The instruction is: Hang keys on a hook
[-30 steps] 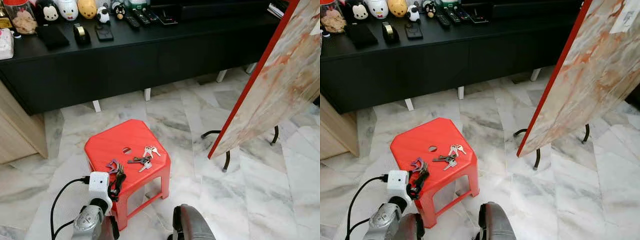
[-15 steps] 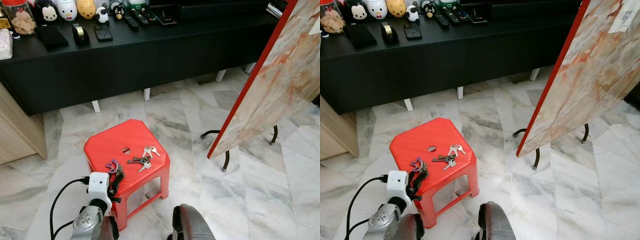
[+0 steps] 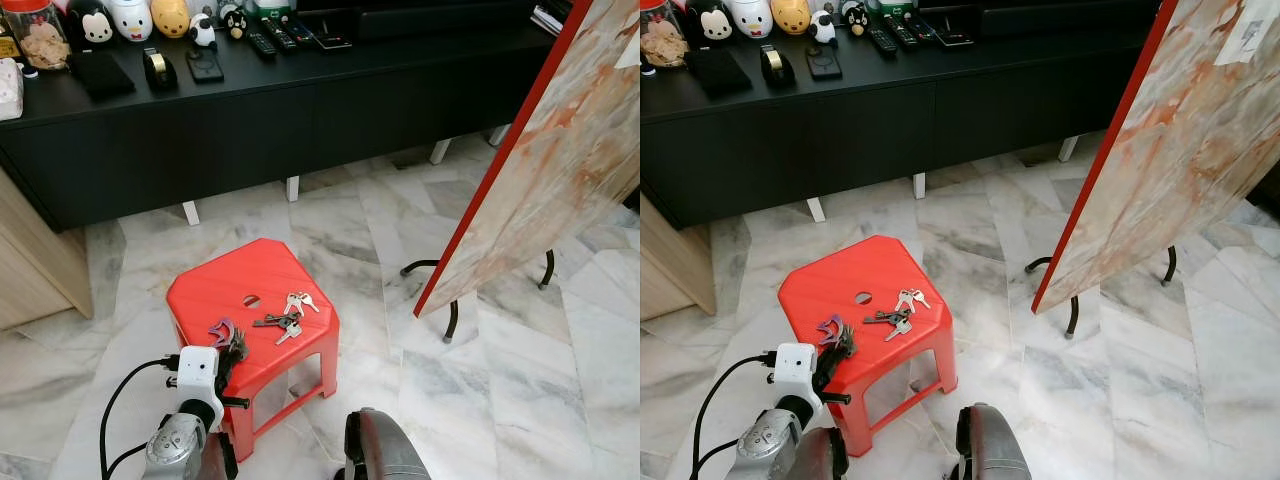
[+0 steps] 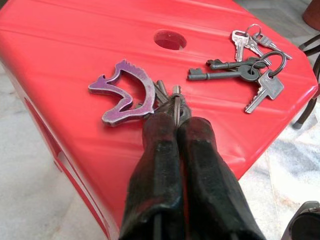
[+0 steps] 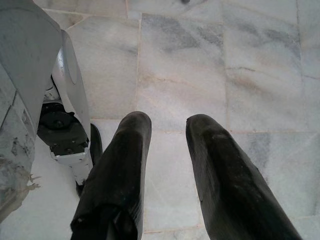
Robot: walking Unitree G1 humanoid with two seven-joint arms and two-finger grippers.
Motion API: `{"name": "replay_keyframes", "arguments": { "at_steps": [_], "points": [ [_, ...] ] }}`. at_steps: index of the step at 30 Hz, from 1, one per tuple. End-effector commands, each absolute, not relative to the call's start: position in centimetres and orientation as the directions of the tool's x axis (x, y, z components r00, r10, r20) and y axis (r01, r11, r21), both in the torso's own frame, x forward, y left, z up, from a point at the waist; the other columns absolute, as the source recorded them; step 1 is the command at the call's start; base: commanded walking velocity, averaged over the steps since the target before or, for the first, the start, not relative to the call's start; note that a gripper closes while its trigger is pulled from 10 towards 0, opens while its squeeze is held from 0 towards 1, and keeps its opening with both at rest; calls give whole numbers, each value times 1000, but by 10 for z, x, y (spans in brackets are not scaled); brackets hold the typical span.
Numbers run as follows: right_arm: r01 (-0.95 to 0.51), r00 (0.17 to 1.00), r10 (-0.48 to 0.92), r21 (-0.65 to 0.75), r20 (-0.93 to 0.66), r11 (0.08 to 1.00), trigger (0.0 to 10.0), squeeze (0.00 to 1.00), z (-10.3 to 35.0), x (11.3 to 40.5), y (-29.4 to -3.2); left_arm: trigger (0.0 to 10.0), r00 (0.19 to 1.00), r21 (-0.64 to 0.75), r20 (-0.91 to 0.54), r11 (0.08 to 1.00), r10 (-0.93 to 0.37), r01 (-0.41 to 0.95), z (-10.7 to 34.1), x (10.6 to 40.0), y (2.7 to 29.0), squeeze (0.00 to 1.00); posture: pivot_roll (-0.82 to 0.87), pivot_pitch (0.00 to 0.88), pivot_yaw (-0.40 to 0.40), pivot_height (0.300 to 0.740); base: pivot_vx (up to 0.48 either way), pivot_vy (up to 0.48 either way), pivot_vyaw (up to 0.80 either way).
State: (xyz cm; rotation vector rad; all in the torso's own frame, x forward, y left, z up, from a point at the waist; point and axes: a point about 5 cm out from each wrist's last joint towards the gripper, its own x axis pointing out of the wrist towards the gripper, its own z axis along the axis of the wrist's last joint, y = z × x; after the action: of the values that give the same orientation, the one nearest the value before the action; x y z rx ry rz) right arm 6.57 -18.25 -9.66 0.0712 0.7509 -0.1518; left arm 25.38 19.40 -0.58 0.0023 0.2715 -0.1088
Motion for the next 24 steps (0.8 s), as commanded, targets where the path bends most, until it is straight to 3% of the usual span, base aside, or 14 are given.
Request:
{"name": "replay_keyframes", "arguments": {
  "at_steps": [1, 11, 17, 24],
  "points": [
    [90, 679, -10, 70, -734, 993, 10000, 0, -103, 53, -162, 0, 947, -14, -301, 993, -115, 117, -12, 248, 192, 0, -86, 145, -101, 620, 0, 0, 0],
    [91, 680, -11, 69, -733, 993, 10000, 0, -103, 56, -164, 0, 949, -10, -296, 994, -109, 111, -11, 250, 193, 0, -83, 135, -98, 620, 0, 0, 0],
    [124, 707, -41, 67, -706, 990, 10000, 0, -100, 70, -169, 0, 983, -16, -158, 995, -97, 96, 12, 264, 191, 0, -73, 98, -86, 620, 0, 0, 0],
    [183, 744, -90, 72, -662, 981, 10000, 0, -95, 82, -175, 0, 990, -1, -104, 995, -100, 100, 22, 265, 192, 0, -66, 49, -64, 620, 0, 0, 0]
  ]
}}
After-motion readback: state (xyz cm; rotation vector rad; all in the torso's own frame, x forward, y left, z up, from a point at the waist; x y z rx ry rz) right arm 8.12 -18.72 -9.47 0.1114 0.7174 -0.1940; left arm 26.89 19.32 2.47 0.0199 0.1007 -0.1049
